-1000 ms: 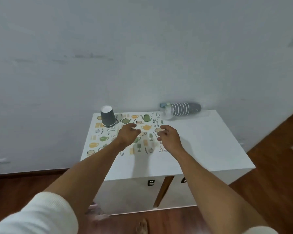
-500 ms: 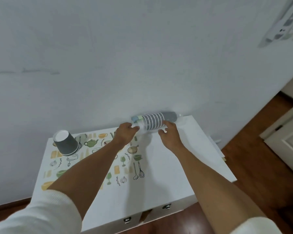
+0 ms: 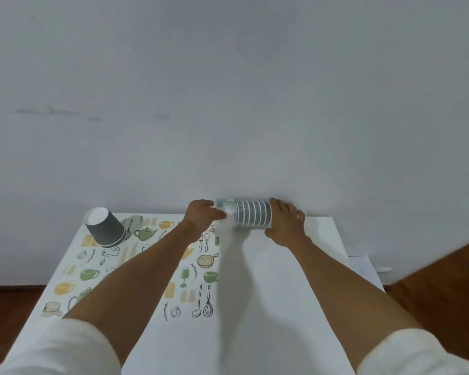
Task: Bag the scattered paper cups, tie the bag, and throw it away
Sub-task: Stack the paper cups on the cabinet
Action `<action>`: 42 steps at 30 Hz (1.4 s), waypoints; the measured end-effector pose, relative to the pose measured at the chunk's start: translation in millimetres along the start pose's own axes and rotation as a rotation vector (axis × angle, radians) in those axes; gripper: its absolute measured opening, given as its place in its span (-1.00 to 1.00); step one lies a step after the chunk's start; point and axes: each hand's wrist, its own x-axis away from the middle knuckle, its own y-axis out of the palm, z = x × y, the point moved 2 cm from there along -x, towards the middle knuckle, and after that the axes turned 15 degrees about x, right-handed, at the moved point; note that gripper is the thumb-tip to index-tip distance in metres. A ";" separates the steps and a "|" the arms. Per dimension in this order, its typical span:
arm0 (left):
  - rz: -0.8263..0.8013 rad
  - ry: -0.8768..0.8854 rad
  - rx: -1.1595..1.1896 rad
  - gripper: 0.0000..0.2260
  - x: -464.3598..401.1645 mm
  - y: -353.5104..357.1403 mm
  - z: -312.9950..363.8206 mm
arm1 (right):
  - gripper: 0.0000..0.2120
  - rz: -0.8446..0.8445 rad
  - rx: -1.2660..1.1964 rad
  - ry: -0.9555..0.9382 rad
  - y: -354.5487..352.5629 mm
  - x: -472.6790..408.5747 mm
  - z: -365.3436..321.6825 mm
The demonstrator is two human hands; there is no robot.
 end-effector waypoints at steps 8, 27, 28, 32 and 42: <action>0.003 -0.111 0.298 -0.91 -3.5 2.1 -15.1 | -0.29 0.073 0.063 0.018 5.2 -4.5 2.8; -0.269 0.169 -0.251 -0.12 -1.4 -20.1 -25.2 | -0.23 -0.047 0.362 -0.083 -2.4 -1.5 4.7; -0.284 0.174 -0.282 -0.06 -0.3 -21.0 -26.3 | -0.26 -0.036 0.399 -0.097 -2.6 -2.2 5.9; -0.263 0.173 -0.314 0.05 0.2 -22.3 -28.7 | -0.35 -0.020 0.439 -0.152 -1.9 -0.6 12.4; -0.306 0.138 -0.391 0.12 4.8 -37.2 -32.1 | -0.67 -0.150 0.425 -0.119 -12.8 9.0 8.3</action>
